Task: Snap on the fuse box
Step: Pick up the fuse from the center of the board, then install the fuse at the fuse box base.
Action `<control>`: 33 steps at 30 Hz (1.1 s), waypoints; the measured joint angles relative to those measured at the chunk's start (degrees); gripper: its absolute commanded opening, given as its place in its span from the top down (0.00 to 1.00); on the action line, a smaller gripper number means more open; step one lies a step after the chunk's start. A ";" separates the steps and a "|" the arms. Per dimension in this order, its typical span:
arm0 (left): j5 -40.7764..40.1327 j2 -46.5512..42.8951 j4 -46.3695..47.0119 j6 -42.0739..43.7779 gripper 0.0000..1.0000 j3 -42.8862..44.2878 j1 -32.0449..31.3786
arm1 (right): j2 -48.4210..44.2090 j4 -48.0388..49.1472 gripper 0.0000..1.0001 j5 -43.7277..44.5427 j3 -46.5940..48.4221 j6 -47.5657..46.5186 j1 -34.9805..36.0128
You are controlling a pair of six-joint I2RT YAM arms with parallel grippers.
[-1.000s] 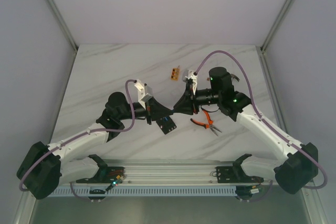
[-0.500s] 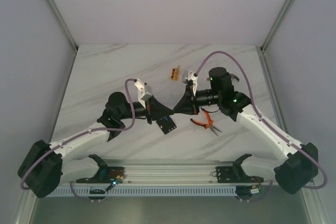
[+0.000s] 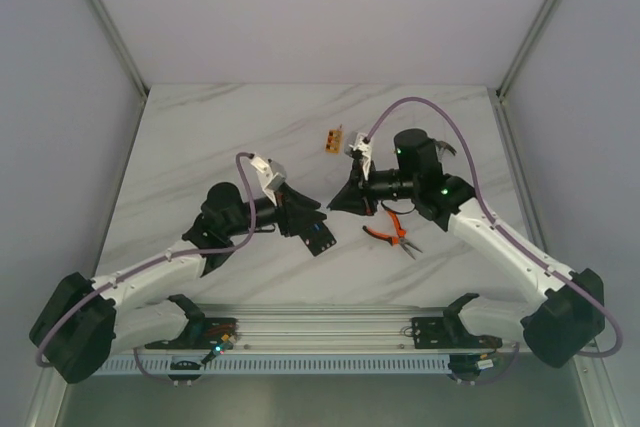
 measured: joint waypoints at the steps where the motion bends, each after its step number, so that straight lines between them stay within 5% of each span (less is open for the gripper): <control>1: -2.27 -0.59 -0.92 -0.87 0.48 -0.90 0.00 | 0.28 -0.02 1.00 1.77 0.00 0.35 0.28; 14: -27.93 -9.84 -15.45 -21.31 0.36 -10.82 0.00 | 9.25 0.55 1.00 31.06 -0.07 6.05 10.29; 22: -33.90 -6.97 -20.41 -31.23 0.40 -11.67 -1.46 | 17.05 2.45 1.00 43.91 -0.26 10.40 15.54; 33: -34.67 6.21 -17.57 -37.38 0.48 -11.45 -3.82 | 23.10 4.22 1.00 50.95 -0.28 13.22 16.09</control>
